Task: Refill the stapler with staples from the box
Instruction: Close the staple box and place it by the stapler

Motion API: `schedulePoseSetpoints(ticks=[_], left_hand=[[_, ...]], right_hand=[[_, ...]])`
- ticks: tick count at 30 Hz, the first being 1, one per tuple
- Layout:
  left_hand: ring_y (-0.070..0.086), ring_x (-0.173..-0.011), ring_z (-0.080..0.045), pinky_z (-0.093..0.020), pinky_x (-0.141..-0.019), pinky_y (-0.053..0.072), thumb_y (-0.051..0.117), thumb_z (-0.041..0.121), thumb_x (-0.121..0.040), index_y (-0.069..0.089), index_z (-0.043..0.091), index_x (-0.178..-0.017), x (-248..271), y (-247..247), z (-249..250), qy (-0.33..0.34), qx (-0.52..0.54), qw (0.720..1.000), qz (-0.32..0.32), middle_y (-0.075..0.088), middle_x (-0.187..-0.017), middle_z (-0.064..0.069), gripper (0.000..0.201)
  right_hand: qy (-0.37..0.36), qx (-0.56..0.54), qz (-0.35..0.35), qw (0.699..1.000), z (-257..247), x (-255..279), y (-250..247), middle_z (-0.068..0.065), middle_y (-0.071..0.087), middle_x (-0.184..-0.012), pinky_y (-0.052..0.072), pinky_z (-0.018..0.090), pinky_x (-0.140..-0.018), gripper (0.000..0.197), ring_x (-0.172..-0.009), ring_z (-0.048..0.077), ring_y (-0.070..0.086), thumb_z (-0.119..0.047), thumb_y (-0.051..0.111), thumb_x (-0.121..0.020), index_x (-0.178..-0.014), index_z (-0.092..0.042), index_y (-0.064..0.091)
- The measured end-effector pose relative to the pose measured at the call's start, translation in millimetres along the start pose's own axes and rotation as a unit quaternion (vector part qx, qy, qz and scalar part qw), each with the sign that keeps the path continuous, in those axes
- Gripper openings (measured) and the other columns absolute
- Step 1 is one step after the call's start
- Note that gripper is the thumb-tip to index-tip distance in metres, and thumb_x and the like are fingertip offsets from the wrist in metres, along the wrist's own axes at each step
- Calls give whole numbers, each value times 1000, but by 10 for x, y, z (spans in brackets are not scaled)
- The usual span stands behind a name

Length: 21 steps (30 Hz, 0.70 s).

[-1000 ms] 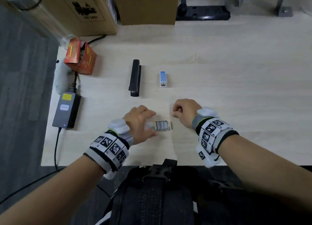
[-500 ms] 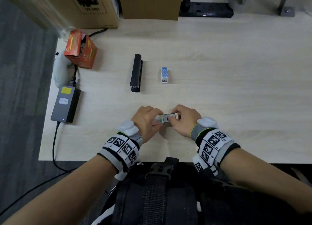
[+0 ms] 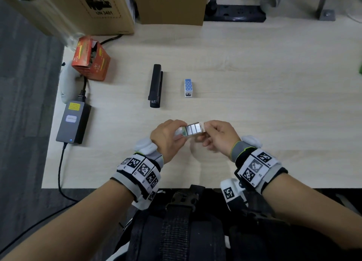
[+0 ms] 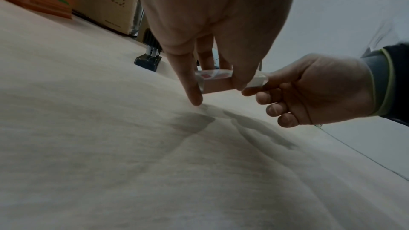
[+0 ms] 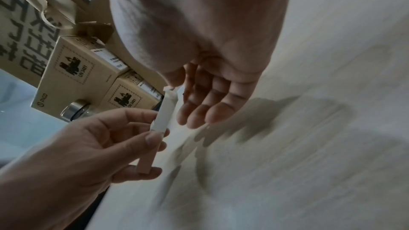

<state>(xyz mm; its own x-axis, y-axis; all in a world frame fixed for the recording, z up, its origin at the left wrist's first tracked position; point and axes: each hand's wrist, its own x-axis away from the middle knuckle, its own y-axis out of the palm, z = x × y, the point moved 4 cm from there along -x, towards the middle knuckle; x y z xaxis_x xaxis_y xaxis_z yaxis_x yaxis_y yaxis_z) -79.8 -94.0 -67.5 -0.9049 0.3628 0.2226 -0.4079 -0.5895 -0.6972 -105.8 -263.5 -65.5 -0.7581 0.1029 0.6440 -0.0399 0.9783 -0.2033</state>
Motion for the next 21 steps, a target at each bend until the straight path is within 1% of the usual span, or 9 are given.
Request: schedulePoseSetpoints(ticks=[3,4,7,10,12,15,17,19,21], left_hand=[[58,-88,-21,-29,-73,45,66,25,-78,58,26,-110,-1,17,31,19,-11,1000,-1,63,-99,0,33],[58,-89,-20,-29,-74,45,66,26,-79,57,26,-111,3,19,38,25,-16,1000,-1,63,-100,1,33],[57,-91,-20,-31,-75,46,65,26,-79,56,26,-112,9,9,48,37,-19,999,4,63,-102,1,34],[58,-91,-21,-32,-75,48,66,24,-78,57,25,-112,14,4,70,54,-24,998,13,63,-102,0,35],[58,-90,-21,-31,-74,48,66,23,-78,57,25,-112,19,9,91,63,-26,997,19,63,-101,0,35],[59,-90,-22,-27,-73,45,68,22,-77,60,22,-111,39,24,130,76,-27,996,26,65,-102,0,35],[60,-90,-22,-26,-73,44,69,23,-77,60,22,-111,47,27,143,78,-30,996,28,66,-102,0,34],[60,-90,-23,-26,-73,43,68,23,-77,61,22,-110,48,21,140,74,-35,996,27,66,-102,0,34],[60,-91,-23,-24,-73,41,69,22,-77,61,21,-110,43,10,136,70,-38,997,25,66,-102,-1,34]], right_hand=[[-16,-23,9,1000,-35,22,32,7,70,-70,43,23,-48,23,-50,16,55,-20,48,-96,-80,-18,64],[-16,-30,16,999,-51,29,38,6,68,-67,42,23,-47,23,-49,16,54,-19,48,-96,-78,-19,63],[-12,-34,24,999,-69,36,51,3,68,-64,43,23,-46,20,-46,16,55,-17,50,-95,-80,-15,63],[-16,-16,22,999,-69,44,59,0,68,-59,47,26,-49,20,-49,19,57,-16,52,-93,-84,-8,67],[-20,-6,24,999,-62,45,68,0,68,-60,49,28,-51,20,-50,19,60,-17,53,-92,-84,-7,68],[-26,19,19,999,-38,30,97,4,70,-64,52,30,-53,19,-51,16,64,-22,58,-90,-82,-10,69],[-28,28,16,999,-22,21,118,2,70,-63,53,30,-54,19,-50,14,65,-24,59,-90,-80,-12,69],[-34,35,17,999,-13,11,133,0,70,-62,52,28,-53,19,-50,13,65,-24,58,-90,-78,-13,69],[-40,42,15,998,-10,8,140,-1,70,-61,52,27,-54,19,-51,12,66,-24,57,-90,-77,-14,68]])
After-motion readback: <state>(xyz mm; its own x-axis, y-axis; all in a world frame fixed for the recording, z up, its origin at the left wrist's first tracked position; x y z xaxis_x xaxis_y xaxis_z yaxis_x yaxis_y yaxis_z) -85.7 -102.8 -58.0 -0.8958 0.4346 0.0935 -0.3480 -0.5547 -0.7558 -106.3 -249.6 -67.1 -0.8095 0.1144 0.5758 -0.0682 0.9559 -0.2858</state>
